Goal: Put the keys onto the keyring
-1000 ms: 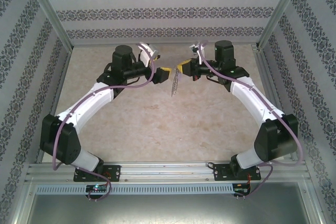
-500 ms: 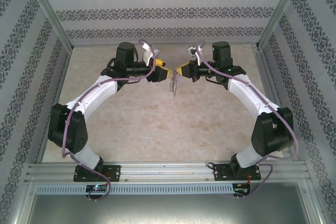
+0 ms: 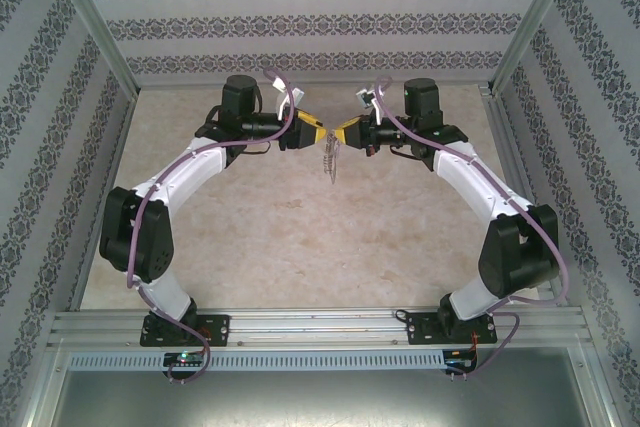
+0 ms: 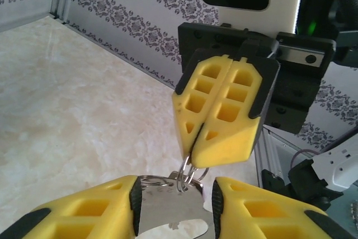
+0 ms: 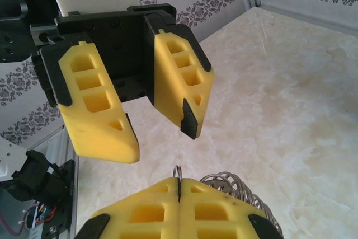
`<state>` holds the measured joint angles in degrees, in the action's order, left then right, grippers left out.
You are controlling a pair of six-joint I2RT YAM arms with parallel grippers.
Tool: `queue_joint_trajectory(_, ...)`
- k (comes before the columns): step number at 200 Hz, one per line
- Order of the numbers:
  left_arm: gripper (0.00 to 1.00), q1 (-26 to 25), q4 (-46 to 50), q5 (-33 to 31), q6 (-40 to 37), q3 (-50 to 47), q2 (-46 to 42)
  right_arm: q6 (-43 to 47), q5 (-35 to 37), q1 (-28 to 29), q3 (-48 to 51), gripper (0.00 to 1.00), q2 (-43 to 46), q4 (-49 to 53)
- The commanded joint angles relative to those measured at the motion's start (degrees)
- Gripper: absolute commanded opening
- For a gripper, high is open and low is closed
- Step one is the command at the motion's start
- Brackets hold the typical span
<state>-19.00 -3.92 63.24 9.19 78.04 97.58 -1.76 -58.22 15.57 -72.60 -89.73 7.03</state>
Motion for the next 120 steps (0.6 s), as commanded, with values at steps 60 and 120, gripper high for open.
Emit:
queue_joint_trajectory(60,0.38,0.26,-7.77,3.61,4.14,-1.79,-0.44,-1.27,-1.55,2.11,-3.26,0.0,-1.59,-2.97)
queue_joint_trajectory(120,0.38,0.02,-8.03,3.97,4.0,-3.06,-0.8,-1.44,-0.81,2.12,-2.55,0.0,-0.82,-3.26)
